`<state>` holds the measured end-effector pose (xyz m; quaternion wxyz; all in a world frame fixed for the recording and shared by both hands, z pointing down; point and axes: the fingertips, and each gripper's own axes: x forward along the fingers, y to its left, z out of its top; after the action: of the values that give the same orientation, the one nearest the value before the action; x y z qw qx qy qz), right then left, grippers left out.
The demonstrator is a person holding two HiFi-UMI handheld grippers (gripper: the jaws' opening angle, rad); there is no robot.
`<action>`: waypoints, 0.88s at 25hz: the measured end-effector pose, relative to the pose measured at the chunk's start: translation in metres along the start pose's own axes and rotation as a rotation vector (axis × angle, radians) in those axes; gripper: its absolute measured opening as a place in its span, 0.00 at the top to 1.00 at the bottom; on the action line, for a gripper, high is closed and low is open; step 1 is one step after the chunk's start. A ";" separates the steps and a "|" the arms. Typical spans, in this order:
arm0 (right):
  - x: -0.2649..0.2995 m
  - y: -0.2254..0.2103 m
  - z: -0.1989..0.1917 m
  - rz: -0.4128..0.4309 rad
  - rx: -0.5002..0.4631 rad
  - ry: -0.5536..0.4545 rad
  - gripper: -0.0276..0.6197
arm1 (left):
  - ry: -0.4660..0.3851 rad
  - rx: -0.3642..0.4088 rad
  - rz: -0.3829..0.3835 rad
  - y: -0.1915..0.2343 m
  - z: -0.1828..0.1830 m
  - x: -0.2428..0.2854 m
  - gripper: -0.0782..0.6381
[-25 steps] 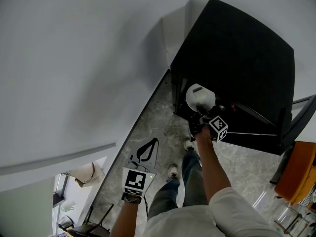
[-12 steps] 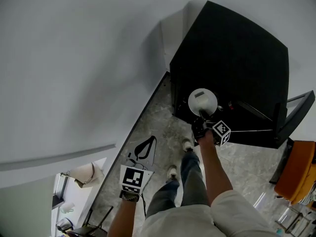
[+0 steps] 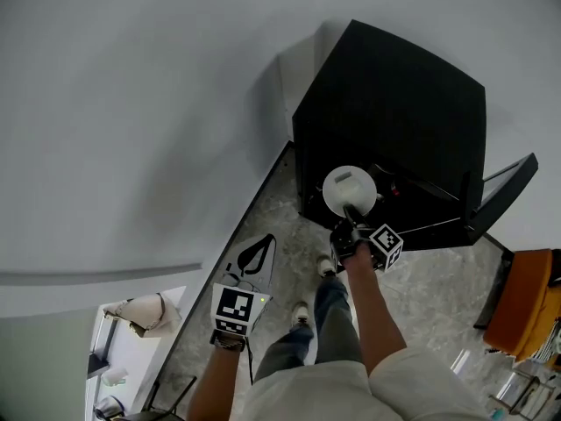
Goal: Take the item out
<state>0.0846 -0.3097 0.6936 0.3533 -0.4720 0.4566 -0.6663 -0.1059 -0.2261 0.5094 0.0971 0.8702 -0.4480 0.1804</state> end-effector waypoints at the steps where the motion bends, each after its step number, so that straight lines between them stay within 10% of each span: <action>1: -0.006 0.003 -0.001 0.001 -0.006 0.007 0.92 | -0.004 -0.002 0.003 0.000 0.002 -0.001 0.89; 22: -0.163 0.076 -0.048 -0.035 -0.083 0.106 0.92 | -0.116 0.064 -0.035 -0.050 0.060 -0.047 0.89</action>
<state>0.0913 -0.1753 0.5652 0.2972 -0.4584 0.4934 -0.6769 -0.0766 -0.1820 0.4348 0.0461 0.8895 -0.4317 0.1422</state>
